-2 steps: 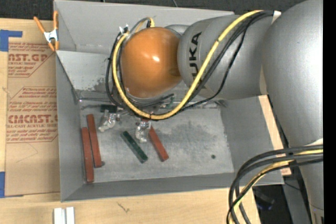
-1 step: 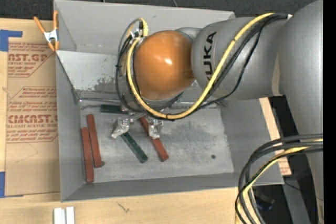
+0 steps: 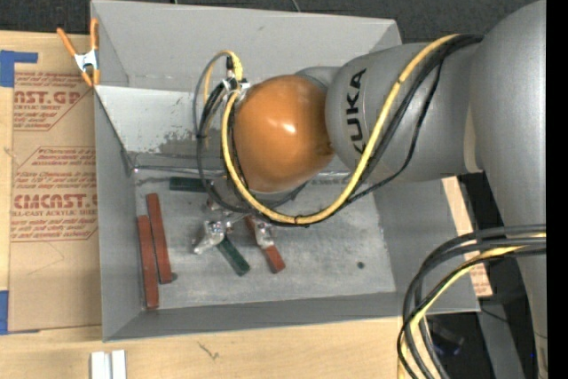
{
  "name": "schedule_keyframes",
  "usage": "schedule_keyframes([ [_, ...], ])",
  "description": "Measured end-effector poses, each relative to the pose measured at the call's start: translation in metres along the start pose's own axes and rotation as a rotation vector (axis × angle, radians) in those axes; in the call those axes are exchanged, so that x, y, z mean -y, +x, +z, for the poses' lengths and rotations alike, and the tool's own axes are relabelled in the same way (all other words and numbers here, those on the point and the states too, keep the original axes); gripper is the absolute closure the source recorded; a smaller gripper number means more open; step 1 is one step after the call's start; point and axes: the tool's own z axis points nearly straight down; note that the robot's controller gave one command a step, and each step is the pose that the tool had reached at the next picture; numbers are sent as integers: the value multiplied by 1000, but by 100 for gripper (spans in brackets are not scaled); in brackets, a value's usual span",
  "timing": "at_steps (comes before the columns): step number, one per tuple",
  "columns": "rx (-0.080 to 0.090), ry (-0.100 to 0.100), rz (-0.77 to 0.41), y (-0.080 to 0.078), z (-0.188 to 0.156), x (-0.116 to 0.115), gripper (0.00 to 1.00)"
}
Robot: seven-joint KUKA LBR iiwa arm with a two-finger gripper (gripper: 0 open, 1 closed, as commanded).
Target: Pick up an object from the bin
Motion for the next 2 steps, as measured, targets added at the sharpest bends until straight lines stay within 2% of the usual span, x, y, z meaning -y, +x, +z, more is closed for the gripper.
schedule_keyframes([
  [1, -7, -6, -188, 19, 18, 34, 100],
  [2, -7, -5, -188, 19, 18, 34, 100],
])
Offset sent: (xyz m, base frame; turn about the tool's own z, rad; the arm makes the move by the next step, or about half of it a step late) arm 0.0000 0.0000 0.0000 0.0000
